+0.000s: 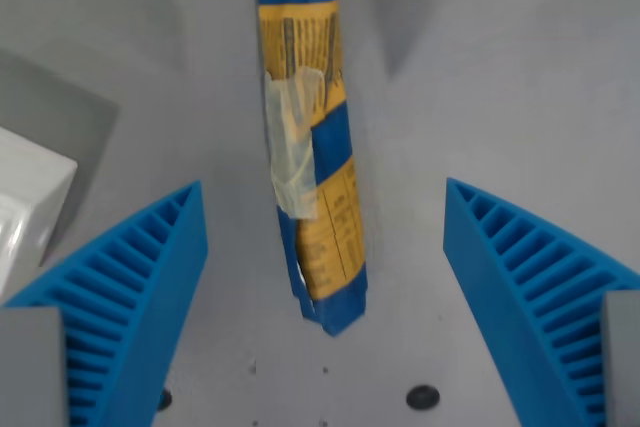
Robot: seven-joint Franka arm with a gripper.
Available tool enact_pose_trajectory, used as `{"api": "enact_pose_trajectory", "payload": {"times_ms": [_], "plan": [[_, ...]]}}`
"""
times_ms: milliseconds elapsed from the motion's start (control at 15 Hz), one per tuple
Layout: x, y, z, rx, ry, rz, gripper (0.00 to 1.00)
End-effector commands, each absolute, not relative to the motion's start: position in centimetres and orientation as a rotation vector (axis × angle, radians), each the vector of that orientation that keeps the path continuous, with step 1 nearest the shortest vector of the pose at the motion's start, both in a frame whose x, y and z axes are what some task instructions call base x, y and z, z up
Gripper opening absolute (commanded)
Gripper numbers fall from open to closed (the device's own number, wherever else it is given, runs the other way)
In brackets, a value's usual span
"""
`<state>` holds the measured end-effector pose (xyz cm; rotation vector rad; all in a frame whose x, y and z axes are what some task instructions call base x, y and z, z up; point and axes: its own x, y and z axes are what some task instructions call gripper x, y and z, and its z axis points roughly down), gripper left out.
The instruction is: Pick up the blue bag
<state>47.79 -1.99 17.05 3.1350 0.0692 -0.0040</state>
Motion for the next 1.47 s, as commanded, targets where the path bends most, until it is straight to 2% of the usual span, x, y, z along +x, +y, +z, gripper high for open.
{"api": "enact_pose_trajectory", "payload": {"times_ms": [67, 267, 667, 1000, 1067, 1467], "plan": [[47.8, -1.6, 15.3, 3.175, 0.126, 0.144, 1.0], [47.6, -1.5, 14.6, 3.177, 0.125, 0.144, 1.0], [46.6, -1.7, 15.4, 3.176, 0.123, 0.147, 1.0], [47.9, -1.5, 13.0, 3.176, 0.121, 0.156, 1.0], [47.8, -1.4, 12.5, 3.176, 0.121, 0.153, 0.0], [47.8, -1.4, 12.5, 3.176, 0.121, 0.153, 0.0]]}}
